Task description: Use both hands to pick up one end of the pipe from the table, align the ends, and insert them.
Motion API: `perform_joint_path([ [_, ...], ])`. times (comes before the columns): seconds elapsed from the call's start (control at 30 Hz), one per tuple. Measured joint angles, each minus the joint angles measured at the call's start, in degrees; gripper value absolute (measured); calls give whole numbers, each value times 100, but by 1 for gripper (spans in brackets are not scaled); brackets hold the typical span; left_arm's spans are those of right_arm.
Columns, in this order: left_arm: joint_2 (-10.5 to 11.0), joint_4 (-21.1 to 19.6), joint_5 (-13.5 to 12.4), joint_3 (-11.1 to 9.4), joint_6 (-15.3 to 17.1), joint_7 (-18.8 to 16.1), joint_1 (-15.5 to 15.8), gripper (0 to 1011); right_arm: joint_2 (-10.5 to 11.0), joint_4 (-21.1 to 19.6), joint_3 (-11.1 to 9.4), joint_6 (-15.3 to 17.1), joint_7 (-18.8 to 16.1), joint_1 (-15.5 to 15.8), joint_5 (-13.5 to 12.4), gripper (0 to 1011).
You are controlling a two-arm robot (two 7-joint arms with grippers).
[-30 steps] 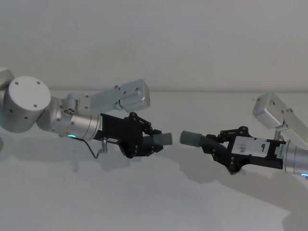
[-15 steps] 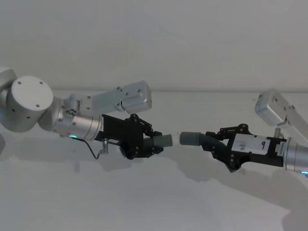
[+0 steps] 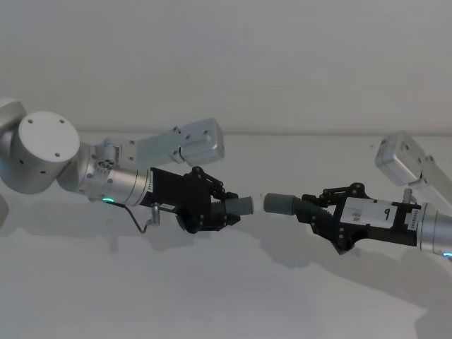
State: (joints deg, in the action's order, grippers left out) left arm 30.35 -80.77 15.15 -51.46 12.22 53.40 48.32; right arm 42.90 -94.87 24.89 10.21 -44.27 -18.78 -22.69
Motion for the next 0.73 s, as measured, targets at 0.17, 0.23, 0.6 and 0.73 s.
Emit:
perform_joint_path([
  [0.17,0,0,4,-5,8,-11,2,365,6,-1,6,-4,1,2,-11,264],
  [0.23,0,0,6,-7,10,-15,3,365,9,-2,8,-6,1,3,-15,264],
  [0.6,0,0,7,-14,17,-26,9,365,15,-7,13,-11,1,7,-24,264],
  [0.73,0,0,7,-14,20,-28,10,365,17,-7,15,-11,1,7,-26,264],
])
